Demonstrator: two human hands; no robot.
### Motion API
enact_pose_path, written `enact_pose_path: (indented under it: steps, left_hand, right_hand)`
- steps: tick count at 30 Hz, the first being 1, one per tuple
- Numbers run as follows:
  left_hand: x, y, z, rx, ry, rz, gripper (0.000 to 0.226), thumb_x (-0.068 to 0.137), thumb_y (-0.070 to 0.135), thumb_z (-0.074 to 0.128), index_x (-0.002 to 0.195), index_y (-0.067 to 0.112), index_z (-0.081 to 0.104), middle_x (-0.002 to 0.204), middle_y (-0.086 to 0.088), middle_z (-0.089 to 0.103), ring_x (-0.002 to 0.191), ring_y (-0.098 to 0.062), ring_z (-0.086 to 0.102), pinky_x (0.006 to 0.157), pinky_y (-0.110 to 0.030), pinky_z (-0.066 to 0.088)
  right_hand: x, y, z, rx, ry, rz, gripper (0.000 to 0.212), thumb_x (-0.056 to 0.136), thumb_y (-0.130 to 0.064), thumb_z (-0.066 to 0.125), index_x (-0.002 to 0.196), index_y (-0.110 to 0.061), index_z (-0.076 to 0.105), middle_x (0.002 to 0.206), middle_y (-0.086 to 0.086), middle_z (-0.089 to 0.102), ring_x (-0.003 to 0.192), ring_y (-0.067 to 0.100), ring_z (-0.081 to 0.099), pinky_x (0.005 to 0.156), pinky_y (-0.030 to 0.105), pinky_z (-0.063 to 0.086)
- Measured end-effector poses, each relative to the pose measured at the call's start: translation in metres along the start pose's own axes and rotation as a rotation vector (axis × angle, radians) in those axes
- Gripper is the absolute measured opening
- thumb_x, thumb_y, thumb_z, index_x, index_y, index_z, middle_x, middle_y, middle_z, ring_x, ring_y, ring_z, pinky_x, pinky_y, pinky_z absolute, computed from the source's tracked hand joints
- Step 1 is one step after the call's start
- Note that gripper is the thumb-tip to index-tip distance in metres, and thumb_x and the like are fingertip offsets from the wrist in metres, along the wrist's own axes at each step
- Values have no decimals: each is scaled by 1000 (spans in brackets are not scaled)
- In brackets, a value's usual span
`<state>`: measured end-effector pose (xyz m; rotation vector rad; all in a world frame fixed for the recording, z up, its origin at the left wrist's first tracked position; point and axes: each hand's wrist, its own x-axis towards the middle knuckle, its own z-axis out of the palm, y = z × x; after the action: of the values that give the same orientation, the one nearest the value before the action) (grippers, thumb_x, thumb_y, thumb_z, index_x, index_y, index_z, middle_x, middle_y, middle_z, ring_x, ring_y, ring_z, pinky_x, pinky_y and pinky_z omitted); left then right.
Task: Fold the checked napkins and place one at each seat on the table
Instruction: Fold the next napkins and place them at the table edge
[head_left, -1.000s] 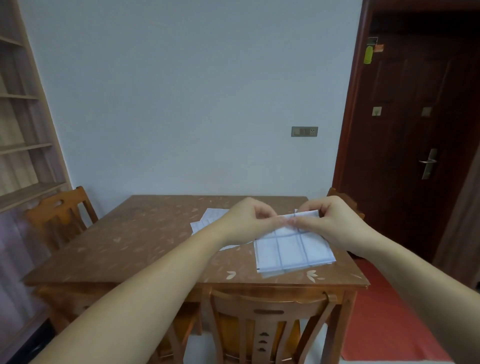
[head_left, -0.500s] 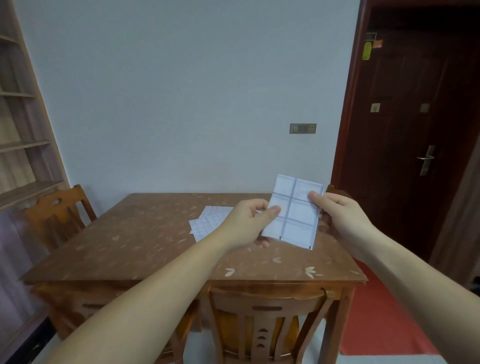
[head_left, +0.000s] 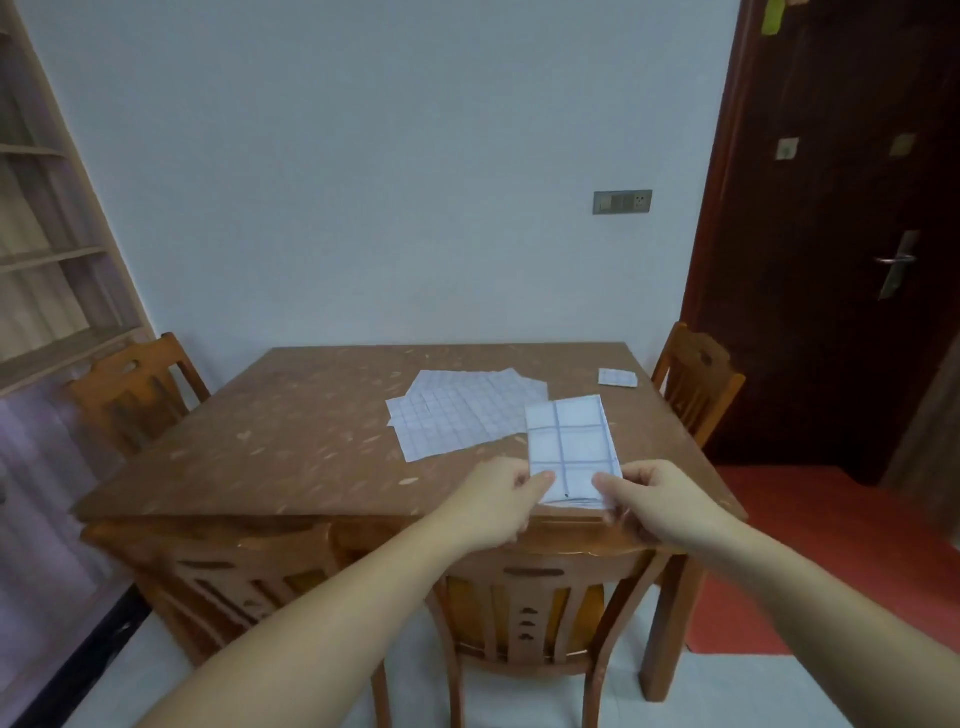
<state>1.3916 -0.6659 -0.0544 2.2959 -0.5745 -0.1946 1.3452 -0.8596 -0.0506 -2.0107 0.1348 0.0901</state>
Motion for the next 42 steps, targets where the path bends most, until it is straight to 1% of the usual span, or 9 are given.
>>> enact_pose_path:
  steps: [7,12,16,20,25,28,31,36,42]
  left_hand:
    - [24,-30,59,303,-44,-131,45,100,46,29,65,20,41,67,-2,50,74,-28,56,76,-40,46]
    - [46,-44,72,356,-115,-232,31,98,34,29,70,22,39,80,-10,55,76,-31,54,60,-35,35]
    - [90,-68,71,470,-68,-243,29,99,36,30,82,19,45,95,-6,60,92,-27,57,71,-36,44]
    - [149,-105,65,423,-48,-261,31,100,34,35,72,22,39,86,-8,60,75,-24,54,70,-36,42]
    - [227,-179,74,155,-161,-360,37,97,32,43,61,21,40,72,-8,58,114,-39,55,89,-49,47]
    - [266,-215,87,29,-248,-406,36,97,38,43,66,19,46,79,-12,67,95,-25,63,98,-49,44]
    - [298,-239,101,-76,-272,-419,39,98,34,45,64,16,47,79,-14,64,65,-15,51,86,-46,48]
    - [332,-278,118,-41,-283,-480,32,99,29,46,78,10,59,85,-14,67,74,-25,60,71,-39,50]
    - [334,-300,119,459,-394,-308,24,100,37,40,88,19,49,104,-7,61,78,-24,54,64,-35,43]
  right_hand:
    - [28,66,12,-459,-23,-41,32,96,-25,38,69,-14,51,71,3,59,65,18,54,57,33,37]
    - [66,89,19,-511,-45,8,31,94,-27,37,66,-15,44,67,3,53,61,20,48,56,33,33]
    - [117,96,28,-550,-27,53,32,92,-30,38,72,-11,54,70,7,61,59,21,51,56,32,41]
    - [182,103,42,-533,-31,118,29,93,-28,42,68,-14,45,60,1,48,55,18,42,55,31,36]
    - [260,124,60,-554,-33,210,30,96,-28,45,70,-14,48,57,-4,47,52,14,43,53,29,36]
    - [299,140,65,-549,-31,286,32,95,-31,44,76,-10,57,63,3,57,57,20,55,55,35,47]
    - [331,155,68,-534,-4,323,31,94,-35,44,80,-13,61,70,5,65,65,24,65,65,41,57]
    - [382,187,81,-490,-75,363,27,94,-34,44,86,-14,61,73,4,68,66,23,67,63,42,59]
    - [402,217,95,-550,-262,450,36,95,-37,40,79,-10,60,73,8,65,69,28,64,62,39,51]
